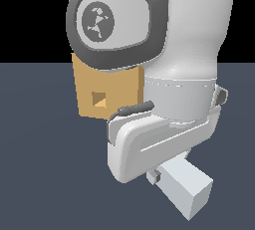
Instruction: Insert the peg into the horizontal hole in a box.
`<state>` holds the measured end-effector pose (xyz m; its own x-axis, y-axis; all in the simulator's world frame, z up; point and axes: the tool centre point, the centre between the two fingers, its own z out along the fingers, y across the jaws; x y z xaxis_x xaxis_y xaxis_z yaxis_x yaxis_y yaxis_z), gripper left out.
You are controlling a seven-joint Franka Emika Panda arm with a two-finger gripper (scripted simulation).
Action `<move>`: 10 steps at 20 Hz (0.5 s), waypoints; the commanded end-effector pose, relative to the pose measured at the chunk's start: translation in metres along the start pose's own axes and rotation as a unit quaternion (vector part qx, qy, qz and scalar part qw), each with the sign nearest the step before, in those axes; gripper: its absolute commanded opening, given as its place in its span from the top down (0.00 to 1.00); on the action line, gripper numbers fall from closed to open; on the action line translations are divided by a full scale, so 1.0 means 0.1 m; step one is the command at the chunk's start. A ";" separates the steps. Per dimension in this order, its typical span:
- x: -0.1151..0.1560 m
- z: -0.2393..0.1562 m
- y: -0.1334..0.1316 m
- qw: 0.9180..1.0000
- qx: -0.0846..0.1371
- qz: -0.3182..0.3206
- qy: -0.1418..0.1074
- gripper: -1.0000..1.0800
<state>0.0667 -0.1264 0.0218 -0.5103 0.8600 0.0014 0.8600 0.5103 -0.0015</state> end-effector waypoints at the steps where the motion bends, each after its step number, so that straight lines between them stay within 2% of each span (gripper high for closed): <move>1: 0.01 -0.02 -0.03 1.000 0.000 0.007 0.000 1.00; 10: 0.16 -0.08 -0.29 0.998 -0.001 0.058 0.000 1.00</move>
<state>0.0382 -0.1272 0.0257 -0.4272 0.9042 0.0033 0.9042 0.4272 -0.0045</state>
